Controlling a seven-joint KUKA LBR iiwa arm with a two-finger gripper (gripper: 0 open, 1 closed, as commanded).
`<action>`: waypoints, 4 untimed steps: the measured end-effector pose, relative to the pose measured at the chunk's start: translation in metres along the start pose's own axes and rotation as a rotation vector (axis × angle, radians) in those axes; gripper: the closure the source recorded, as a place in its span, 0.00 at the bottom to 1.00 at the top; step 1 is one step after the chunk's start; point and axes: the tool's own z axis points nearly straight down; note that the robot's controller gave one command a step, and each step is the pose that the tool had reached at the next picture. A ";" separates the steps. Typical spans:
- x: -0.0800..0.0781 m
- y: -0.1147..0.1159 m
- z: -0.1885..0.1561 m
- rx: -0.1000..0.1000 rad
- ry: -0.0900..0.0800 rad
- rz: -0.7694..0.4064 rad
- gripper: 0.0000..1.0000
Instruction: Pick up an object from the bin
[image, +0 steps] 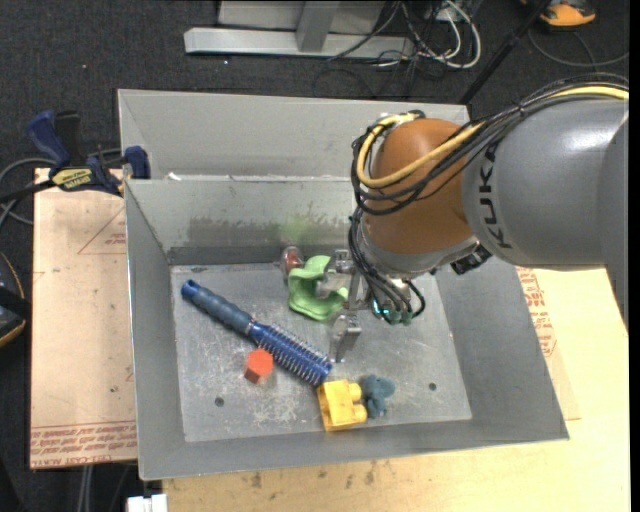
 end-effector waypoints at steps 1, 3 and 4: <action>0.025 0.019 0.095 -0.002 -0.017 -0.046 0.00; 0.031 0.020 0.069 -0.001 -0.006 0.222 0.00; 0.020 0.022 0.094 -0.002 -0.011 0.198 0.00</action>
Offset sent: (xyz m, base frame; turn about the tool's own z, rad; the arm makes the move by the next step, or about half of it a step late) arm -0.0294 0.0174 -0.0985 -0.0459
